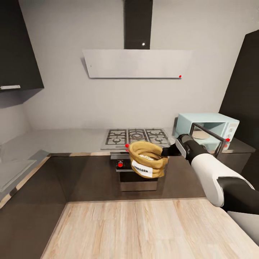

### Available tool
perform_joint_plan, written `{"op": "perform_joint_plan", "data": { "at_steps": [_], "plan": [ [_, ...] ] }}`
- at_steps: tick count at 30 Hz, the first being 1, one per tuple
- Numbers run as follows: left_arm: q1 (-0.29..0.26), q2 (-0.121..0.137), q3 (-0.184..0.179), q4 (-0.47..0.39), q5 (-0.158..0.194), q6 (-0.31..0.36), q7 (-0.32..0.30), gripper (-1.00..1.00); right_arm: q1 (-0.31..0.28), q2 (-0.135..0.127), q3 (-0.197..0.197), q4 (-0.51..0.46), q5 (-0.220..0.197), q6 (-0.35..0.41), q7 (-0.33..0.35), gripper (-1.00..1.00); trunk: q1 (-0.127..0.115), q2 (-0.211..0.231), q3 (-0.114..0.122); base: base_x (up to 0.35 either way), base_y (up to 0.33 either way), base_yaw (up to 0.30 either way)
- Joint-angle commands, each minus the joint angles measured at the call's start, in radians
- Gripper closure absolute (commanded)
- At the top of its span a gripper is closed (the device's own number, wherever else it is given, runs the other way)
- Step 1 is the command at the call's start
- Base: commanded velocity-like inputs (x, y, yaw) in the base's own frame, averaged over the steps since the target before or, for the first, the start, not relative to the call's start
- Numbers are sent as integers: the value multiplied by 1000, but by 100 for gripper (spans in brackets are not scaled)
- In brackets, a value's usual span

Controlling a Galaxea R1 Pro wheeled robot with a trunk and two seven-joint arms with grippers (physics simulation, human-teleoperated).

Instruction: In the kitchen, take the popcorn bag from the countertop, put it into the microwave, and heat it until the popcorn is cooked so the cooked popcorn ends up inside the bag.

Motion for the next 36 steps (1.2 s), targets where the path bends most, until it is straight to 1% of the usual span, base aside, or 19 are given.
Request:
{"op": "perform_joint_plan", "data": {
  "at_steps": [1,3,5,8,12,15,21,25,28,31,36],
  "plan": [
    [0,0,-1,-1,5,-1,2,-100,-1,-12,0,18,0,-22,7,100,0,-2,-2,-346,0,0],
    [0,0,-1,0,8,-1,2,-100,-1,-26,0,42,-1,-42,7,100,0,-2,-2,-346,0,0],
    [0,0,-1,0,10,-1,2,-100,-1,-34,0,53,0,-47,7,100,0,-2,-2,-346,0,0],
    [0,0,-1,-1,10,-1,2,-100,-1,-46,0,97,3,-50,6,100,0,-2,-2,-340,0,0],
    [0,0,-1,0,10,-1,3,-100,-1,-48,0,103,4,-50,6,100,0,-2,-2,-335,-34,0],
    [0,0,-2,1,6,-1,3,-100,-1,-49,0,102,5,-50,5,100,0,-2,-2,-222,-193,0],
    [0,0,-3,1,7,-1,3,-100,-1,-51,0,102,6,-50,5,100,0,-2,-2,-103,-266,0],
    [0,1,-2,1,9,-1,3,-100,-1,-67,0,102,6,-50,7,100,0,-2,-2,-26,-276,0],
    [0,1,-1,1,10,-1,3,-100,-1,-70,1,102,7,-50,7,100,0,-2,-2,-2,-254,0],
    [0,1,0,1,12,-1,3,-100,-1,-71,0,97,8,-49,10,100,0,-2,-2,0,-59,-34],
    [0,1,1,1,13,-1,3,-100,-1,-71,3,90,9,-47,11,100,0,-2,0,0,-3,-250]
  ]
}}
